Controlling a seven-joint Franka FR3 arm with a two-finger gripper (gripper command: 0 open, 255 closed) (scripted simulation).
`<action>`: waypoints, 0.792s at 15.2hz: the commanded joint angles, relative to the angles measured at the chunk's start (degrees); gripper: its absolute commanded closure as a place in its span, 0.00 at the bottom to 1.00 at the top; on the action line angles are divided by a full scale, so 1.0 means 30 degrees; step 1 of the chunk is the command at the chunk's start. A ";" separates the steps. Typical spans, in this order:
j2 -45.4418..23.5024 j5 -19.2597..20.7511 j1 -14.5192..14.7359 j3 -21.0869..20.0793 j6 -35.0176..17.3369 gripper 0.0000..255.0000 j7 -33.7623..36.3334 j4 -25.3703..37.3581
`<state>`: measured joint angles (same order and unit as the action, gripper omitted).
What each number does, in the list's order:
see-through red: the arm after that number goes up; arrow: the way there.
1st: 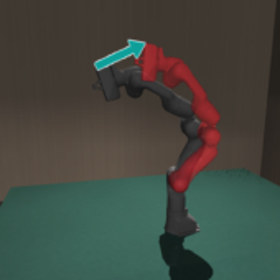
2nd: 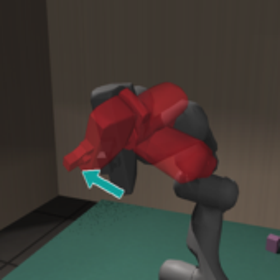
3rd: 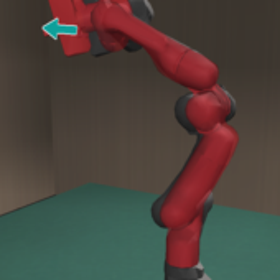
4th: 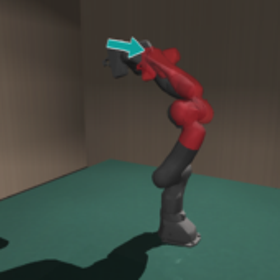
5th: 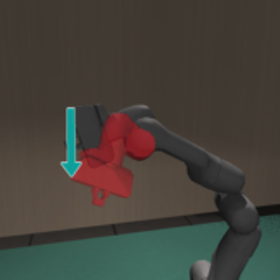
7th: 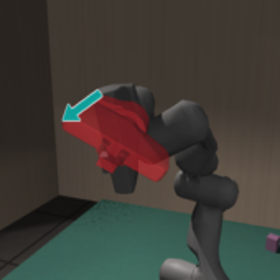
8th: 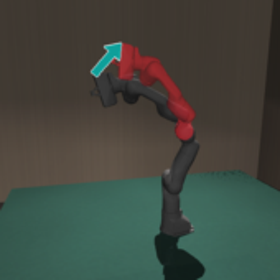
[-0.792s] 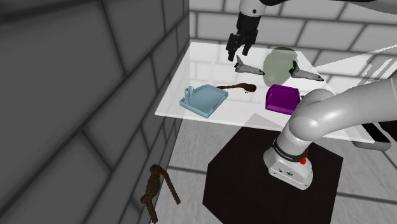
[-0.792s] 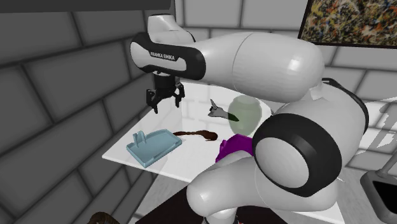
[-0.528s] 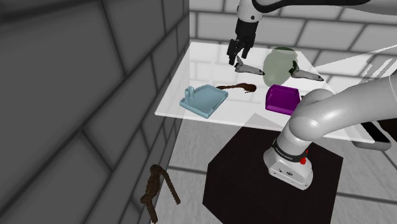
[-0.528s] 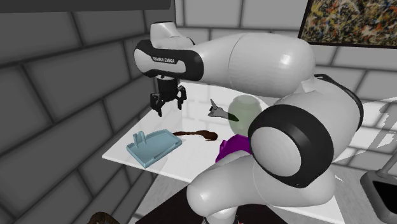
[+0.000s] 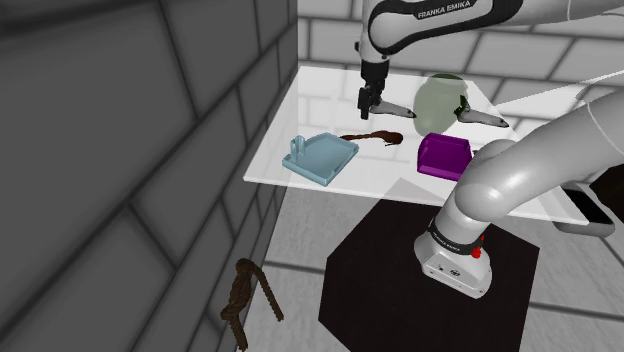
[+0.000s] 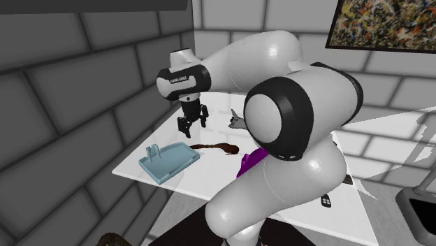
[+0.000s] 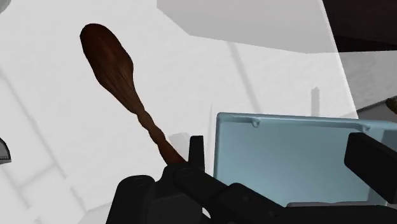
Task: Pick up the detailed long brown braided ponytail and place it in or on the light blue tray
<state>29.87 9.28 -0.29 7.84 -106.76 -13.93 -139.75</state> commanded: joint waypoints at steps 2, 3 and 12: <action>-0.1801 0.0997 -0.0038 0.0740 -0.1142 0.00 -0.2082 0.0018; -0.2439 0.1300 -0.0043 0.0937 -0.1524 0.00 -0.2693 0.0074; -0.8764 0.3893 -0.0287 0.2210 -0.5040 0.00 -0.7602 0.1466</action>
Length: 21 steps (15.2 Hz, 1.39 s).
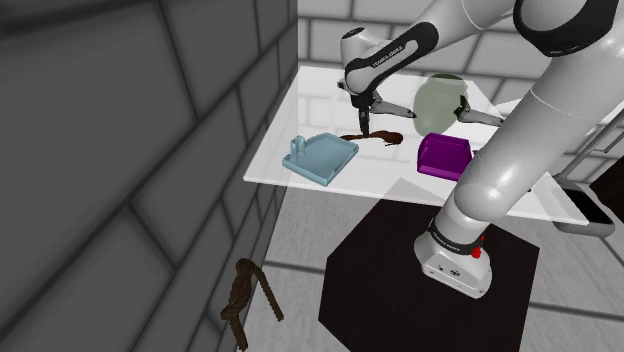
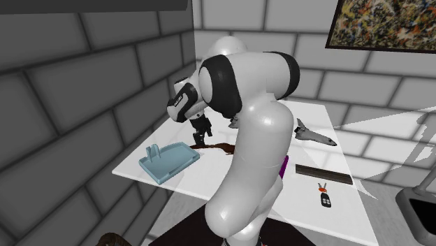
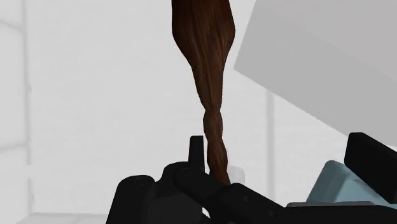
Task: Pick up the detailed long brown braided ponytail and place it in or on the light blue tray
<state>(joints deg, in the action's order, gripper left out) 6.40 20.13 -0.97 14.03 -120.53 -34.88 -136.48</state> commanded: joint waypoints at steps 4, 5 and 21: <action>-0.3227 0.1146 -0.0254 0.0348 -0.1578 0.00 -0.2003 0.1197; -0.3365 0.1197 -0.0303 0.0390 -0.1841 0.00 -0.1982 0.1083; -0.4378 0.1537 -0.0626 0.0672 -0.3572 1.00 -0.1831 0.0438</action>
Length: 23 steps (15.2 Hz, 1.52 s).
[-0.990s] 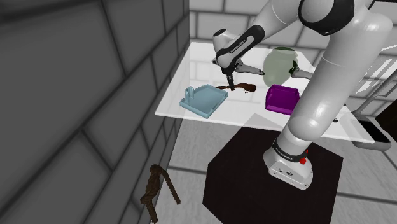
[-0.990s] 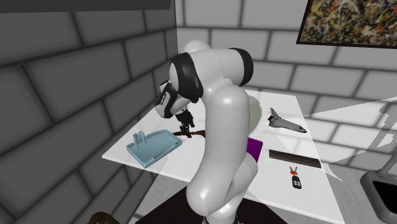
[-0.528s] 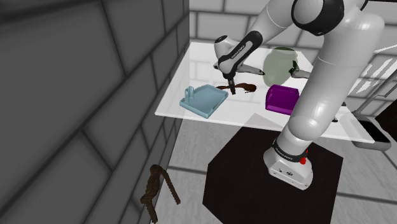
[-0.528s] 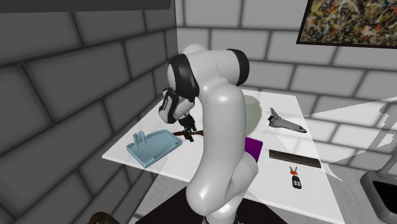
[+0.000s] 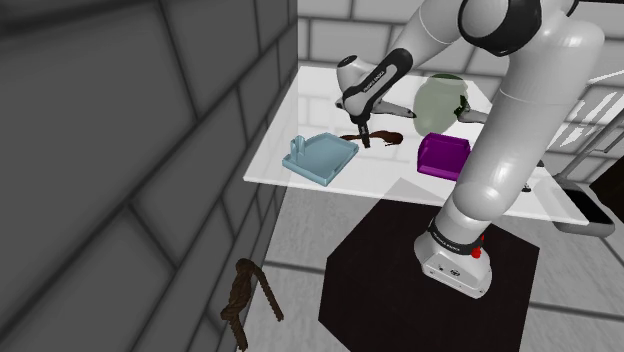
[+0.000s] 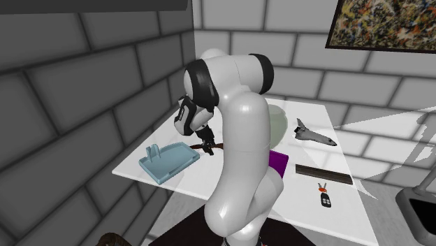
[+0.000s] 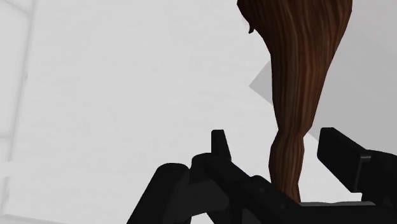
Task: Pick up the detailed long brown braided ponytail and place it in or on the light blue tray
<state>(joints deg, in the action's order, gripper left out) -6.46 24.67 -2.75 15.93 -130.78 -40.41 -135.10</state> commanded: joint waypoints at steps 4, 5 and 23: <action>-0.0117 0.0021 -0.0035 0.0040 -0.0173 1.00 0.0013 -0.0014; -0.0139 0.0016 -0.0038 0.0041 -0.0181 1.00 0.0007 0.0002; 0.2737 -0.0270 0.0160 -0.0125 0.3602 1.00 -0.1012 0.1022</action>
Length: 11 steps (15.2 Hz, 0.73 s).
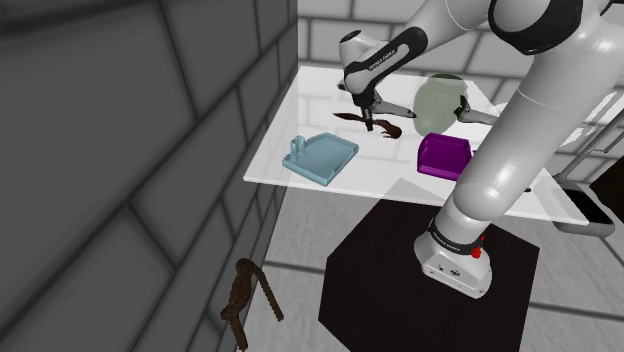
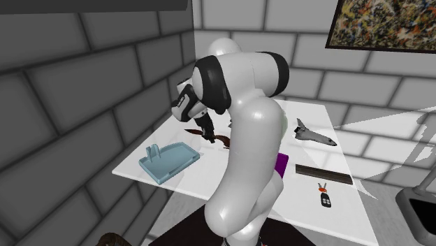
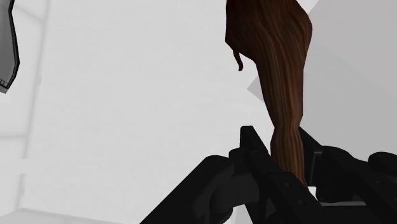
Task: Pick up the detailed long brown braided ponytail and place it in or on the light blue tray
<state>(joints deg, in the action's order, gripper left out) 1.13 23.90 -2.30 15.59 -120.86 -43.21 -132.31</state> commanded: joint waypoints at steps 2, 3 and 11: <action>0.0517 -0.0052 0.0036 -0.0042 0.0797 1.00 -0.0213 0.0298; 0.0666 -0.0072 0.0048 -0.0057 0.1049 1.00 -0.0280 0.0409; 0.1701 -0.0224 0.0139 -0.0194 0.3051 1.00 -0.0812 0.1442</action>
<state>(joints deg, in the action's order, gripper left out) 5.89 23.35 -1.99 15.15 -112.63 -45.54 -128.52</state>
